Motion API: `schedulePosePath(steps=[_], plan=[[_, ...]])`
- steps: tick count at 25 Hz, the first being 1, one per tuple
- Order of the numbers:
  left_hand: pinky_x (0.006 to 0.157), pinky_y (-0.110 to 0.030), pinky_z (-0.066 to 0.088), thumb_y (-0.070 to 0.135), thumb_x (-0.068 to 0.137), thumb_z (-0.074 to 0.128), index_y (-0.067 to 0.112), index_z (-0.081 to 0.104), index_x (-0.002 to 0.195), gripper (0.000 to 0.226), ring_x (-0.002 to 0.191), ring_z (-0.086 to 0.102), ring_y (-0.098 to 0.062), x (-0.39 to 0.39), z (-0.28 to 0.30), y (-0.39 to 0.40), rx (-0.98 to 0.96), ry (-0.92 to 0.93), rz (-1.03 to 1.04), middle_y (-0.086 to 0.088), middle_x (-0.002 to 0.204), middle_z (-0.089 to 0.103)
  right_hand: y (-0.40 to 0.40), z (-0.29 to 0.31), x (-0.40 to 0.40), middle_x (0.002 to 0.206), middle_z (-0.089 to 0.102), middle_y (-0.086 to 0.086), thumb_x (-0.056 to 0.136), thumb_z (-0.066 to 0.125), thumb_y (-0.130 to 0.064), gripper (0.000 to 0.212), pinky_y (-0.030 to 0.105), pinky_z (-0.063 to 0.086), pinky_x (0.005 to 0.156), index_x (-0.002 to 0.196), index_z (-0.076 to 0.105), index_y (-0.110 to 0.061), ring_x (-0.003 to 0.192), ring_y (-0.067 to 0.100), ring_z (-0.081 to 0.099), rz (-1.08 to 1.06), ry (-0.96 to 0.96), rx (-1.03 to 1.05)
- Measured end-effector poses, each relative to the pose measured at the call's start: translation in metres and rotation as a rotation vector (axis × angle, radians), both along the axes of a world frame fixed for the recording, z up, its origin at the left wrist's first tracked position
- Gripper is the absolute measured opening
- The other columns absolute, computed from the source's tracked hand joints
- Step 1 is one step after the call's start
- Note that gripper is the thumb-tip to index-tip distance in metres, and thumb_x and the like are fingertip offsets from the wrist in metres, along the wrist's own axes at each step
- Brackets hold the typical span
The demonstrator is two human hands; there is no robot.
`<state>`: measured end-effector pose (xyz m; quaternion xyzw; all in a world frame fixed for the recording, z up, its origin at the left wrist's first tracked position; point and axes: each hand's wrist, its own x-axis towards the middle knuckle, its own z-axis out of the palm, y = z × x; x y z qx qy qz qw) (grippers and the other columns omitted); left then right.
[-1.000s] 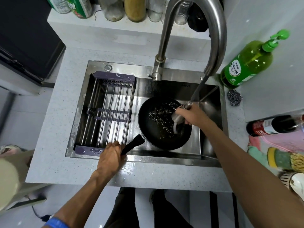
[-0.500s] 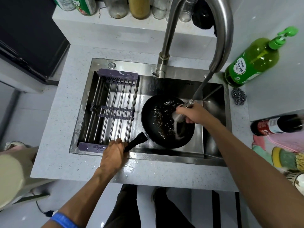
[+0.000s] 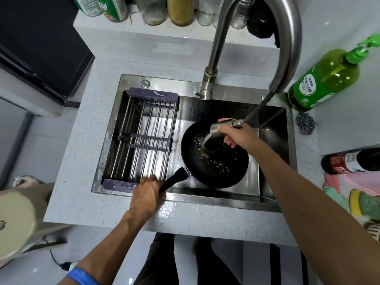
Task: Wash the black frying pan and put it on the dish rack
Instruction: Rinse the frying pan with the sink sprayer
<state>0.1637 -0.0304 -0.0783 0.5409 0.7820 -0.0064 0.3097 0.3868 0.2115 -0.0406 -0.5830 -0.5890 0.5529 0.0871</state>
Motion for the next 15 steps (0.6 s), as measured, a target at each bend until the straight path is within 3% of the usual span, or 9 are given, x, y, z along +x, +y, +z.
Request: schedulePosePath(steps=[4,11,13,15], plan=[[0.081,-0.020,0.039,0.016,0.088,0.062,0.022,0.062,0.113,0.025,0.092,0.042,-0.010,0.001,0.000,-0.001,0.011,0.013,-0.007,0.006,0.099,0.050,0.005,0.004,-0.020,0.077,0.068,0.009,0.092,0.066,-0.031,0.030,0.026,0.053,0.059,0.121,0.063,-0.023,0.067,0.013,0.062,-0.059,0.097,-0.003],[0.080,-0.024,0.043,0.024,0.088,0.064,0.027,0.062,0.110,0.023,0.093,0.042,-0.010,0.001,-0.003,0.000,0.004,0.016,-0.007,0.007,0.098,0.051,0.029,0.006,0.005,0.077,0.064,0.000,0.085,0.072,-0.029,0.039,0.016,0.044,0.051,0.122,0.061,-0.030,0.063,0.007,0.057,-0.147,-0.002,0.085],[0.079,-0.023,0.041,0.024,0.088,0.063,0.027,0.062,0.110,0.022,0.092,0.042,-0.010,0.001,-0.002,-0.001,0.005,0.017,-0.008,0.007,0.097,0.050,0.033,0.009,0.016,0.081,0.067,-0.003,0.077,0.074,-0.035,0.043,0.018,0.046,0.057,0.118,0.063,-0.031,0.065,0.005,0.058,-0.130,-0.058,0.120],[0.078,-0.021,0.040,0.023,0.089,0.063,0.026,0.063,0.110,0.022,0.091,0.041,-0.010,0.001,-0.001,0.000,0.011,0.017,-0.011,0.008,0.096,0.049,0.035,0.011,0.028,0.083,0.069,-0.006,0.070,0.071,-0.040,0.047,0.029,0.054,0.071,0.116,0.065,-0.031,0.071,0.008,0.061,-0.113,-0.125,0.168]])
